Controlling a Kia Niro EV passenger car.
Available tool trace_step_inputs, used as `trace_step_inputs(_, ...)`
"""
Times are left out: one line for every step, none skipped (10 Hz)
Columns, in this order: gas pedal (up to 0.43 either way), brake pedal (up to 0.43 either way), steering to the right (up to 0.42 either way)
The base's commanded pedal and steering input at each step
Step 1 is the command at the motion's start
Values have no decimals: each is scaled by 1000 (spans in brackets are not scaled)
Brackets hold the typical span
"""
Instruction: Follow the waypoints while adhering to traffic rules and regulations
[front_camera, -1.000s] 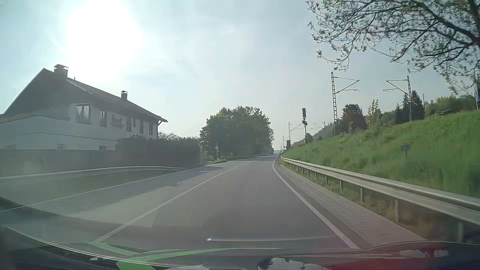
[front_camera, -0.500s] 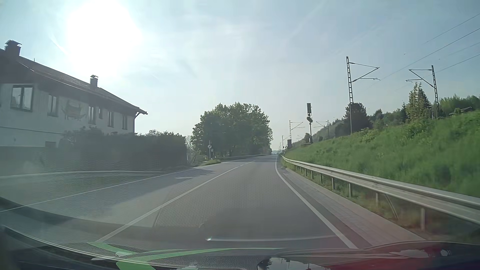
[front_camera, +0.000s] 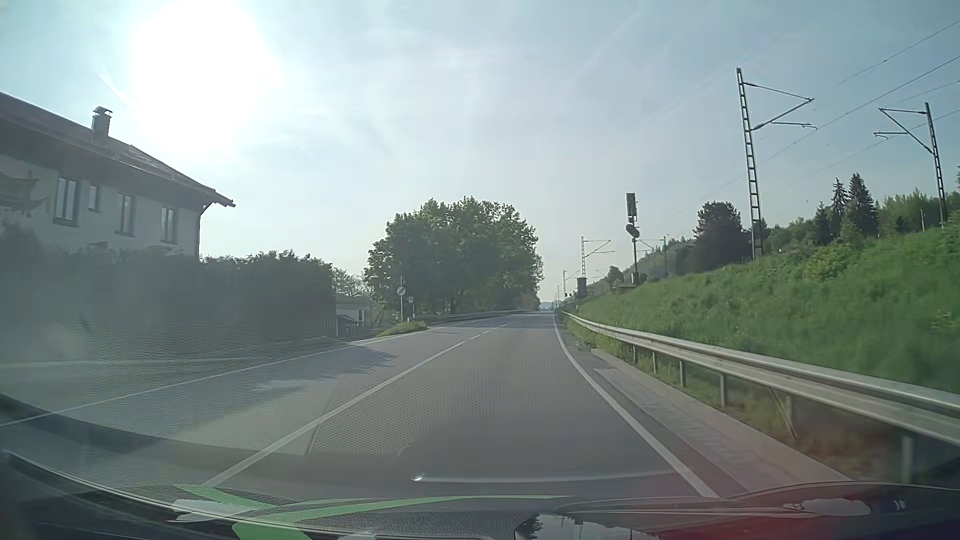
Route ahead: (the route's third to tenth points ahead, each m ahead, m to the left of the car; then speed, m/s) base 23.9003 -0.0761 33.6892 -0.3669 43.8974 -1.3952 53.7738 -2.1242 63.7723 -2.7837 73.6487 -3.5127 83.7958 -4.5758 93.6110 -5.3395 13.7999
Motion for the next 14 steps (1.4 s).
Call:
trace_step_inputs(130, 0, 6)
trace_step_inputs(130, 0, 7)
trace_step_inputs(130, 0, 8)
trace_step_inputs(130, 0, 9)
trace_step_inputs(130, 0, 9)
trace_step_inputs(130, 0, 11)
trace_step_inputs(130, 0, 12)
trace_step_inputs(130, 0, 14)
trace_step_inputs(130, 0, 15)
trace_step_inputs(130, 0, 15)
trace_step_inputs(138, 0, 15)
trace_step_inputs(169, 0, 15)
trace_step_inputs(169, 0, 15)
trace_step_inputs(169, 0, 14)
